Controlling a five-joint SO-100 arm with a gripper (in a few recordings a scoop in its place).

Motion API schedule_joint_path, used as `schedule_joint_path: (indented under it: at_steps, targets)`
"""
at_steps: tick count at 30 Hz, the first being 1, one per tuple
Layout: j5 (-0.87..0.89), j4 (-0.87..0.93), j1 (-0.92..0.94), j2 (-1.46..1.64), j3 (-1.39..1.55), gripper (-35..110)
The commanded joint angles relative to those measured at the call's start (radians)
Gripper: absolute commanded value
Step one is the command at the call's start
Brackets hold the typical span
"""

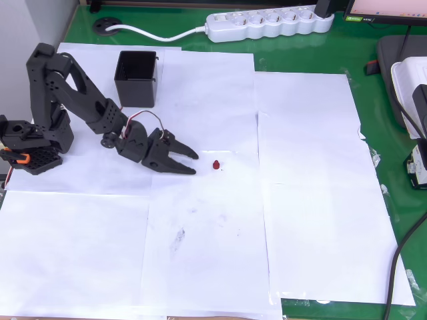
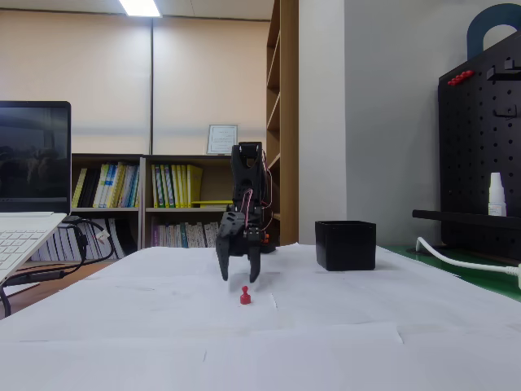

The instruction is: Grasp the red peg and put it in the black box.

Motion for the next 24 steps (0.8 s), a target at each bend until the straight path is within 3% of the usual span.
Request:
schedule_joint_path:
  at_steps: [1,6,24]
  targets:
    - [-0.002,-0.057,0.009,0.023,0.031,23]
    - [-0.002,-0.109,0.021,0.106,0.067,29]
    - [-0.015,-0.086,0.035,0.308,0.302,29]
